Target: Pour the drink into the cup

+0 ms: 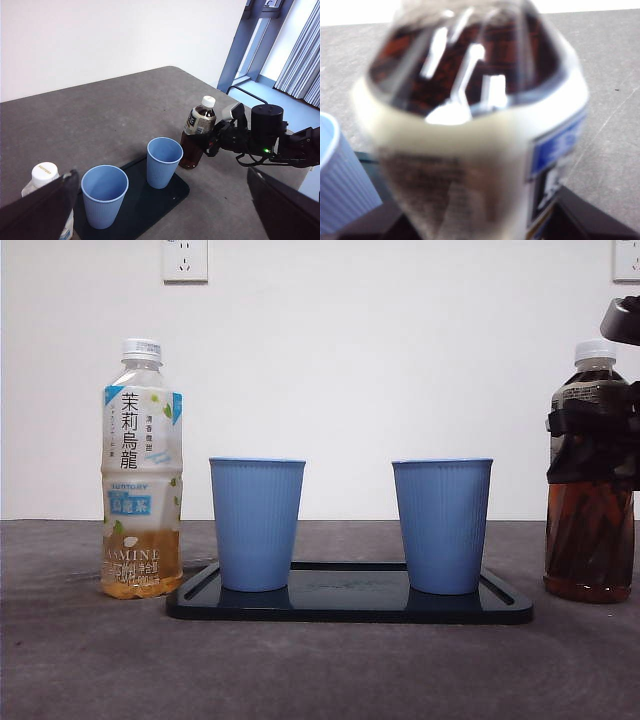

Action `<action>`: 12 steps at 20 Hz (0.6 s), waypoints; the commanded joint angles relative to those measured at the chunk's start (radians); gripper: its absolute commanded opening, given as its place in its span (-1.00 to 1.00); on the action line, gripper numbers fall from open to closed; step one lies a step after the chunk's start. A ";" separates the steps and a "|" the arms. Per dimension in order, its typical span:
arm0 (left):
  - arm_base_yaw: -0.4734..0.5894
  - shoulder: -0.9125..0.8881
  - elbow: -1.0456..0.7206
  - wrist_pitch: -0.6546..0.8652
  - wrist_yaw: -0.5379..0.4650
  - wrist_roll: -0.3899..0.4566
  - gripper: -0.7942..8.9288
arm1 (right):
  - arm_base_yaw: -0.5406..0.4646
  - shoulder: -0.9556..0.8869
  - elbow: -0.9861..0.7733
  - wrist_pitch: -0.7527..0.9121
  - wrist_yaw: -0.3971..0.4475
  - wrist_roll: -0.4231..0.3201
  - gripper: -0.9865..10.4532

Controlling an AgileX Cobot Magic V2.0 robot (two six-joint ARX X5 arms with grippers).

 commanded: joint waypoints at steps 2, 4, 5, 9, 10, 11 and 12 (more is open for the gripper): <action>-0.006 0.005 0.019 0.009 0.003 0.019 0.32 | 0.004 -0.010 0.013 0.010 -0.037 0.002 -0.48; -0.009 0.004 0.019 0.011 0.003 0.019 0.32 | 0.006 -0.052 0.047 -0.051 -0.062 -0.001 -0.48; -0.010 0.004 0.019 0.012 0.003 0.019 0.32 | 0.009 -0.080 0.082 -0.130 -0.062 -0.010 -0.47; -0.012 -0.003 0.019 0.016 0.003 0.019 0.32 | 0.029 -0.156 0.269 -0.520 -0.054 -0.133 -0.47; -0.012 -0.009 0.019 0.020 0.003 0.019 0.32 | 0.038 -0.166 0.331 -0.633 -0.051 -0.166 -0.47; -0.012 -0.011 0.019 0.023 0.003 0.020 0.32 | 0.044 -0.171 0.377 -0.719 -0.047 -0.188 -0.47; -0.012 -0.016 0.019 0.027 0.003 0.020 0.32 | 0.055 -0.171 0.430 -0.813 -0.039 -0.220 -0.47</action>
